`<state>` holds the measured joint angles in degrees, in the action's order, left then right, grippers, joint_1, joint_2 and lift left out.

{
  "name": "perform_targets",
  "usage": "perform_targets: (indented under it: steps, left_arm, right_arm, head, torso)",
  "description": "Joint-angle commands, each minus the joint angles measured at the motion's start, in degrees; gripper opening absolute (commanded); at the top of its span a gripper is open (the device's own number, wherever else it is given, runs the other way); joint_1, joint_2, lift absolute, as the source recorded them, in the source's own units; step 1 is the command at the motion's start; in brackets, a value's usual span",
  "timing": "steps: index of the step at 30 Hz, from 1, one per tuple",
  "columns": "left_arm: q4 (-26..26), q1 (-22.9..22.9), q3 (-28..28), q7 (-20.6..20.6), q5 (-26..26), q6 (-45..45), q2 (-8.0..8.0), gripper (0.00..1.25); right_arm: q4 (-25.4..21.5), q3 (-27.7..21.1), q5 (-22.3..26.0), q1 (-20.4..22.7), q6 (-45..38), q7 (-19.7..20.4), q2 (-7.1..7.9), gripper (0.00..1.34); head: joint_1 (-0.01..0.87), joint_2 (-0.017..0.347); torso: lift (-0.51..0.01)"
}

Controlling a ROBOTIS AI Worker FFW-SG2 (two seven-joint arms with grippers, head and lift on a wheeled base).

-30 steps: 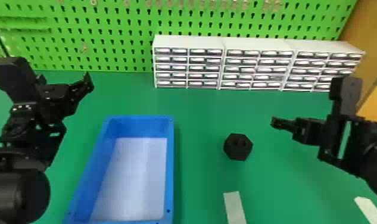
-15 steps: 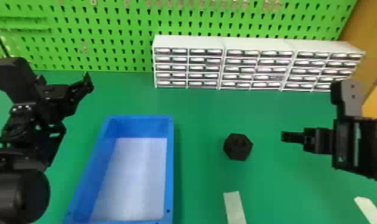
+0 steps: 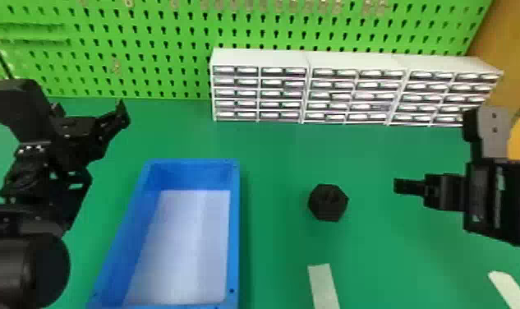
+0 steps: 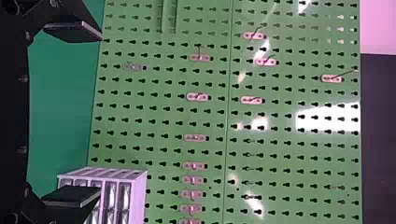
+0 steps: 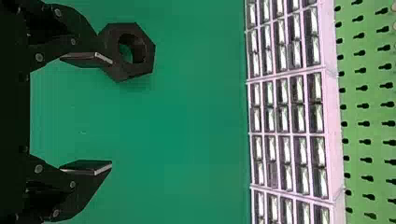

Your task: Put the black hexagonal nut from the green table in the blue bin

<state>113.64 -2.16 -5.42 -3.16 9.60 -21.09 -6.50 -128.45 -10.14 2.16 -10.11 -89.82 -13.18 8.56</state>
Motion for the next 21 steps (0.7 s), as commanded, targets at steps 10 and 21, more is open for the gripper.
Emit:
perform_targets:
  steps: [10,21]
  left_arm:
    - [0.00,-0.04,0.15,0.00,-0.02,0.00,0.00,1.12]
    - [0.00,-0.30,0.41,0.00,-0.19,0.00,0.00,1.12]
  right_arm:
    - [0.57,2.14,-0.14,0.18,-0.26,0.00,-0.91,0.85]
    - [1.19,3.37,0.21,-0.17,-0.26,0.00,-1.17,0.85]
  head:
    - [0.692,0.008]
    - [0.692,0.008]
  torso:
    - [-0.097]
    - [-0.097]
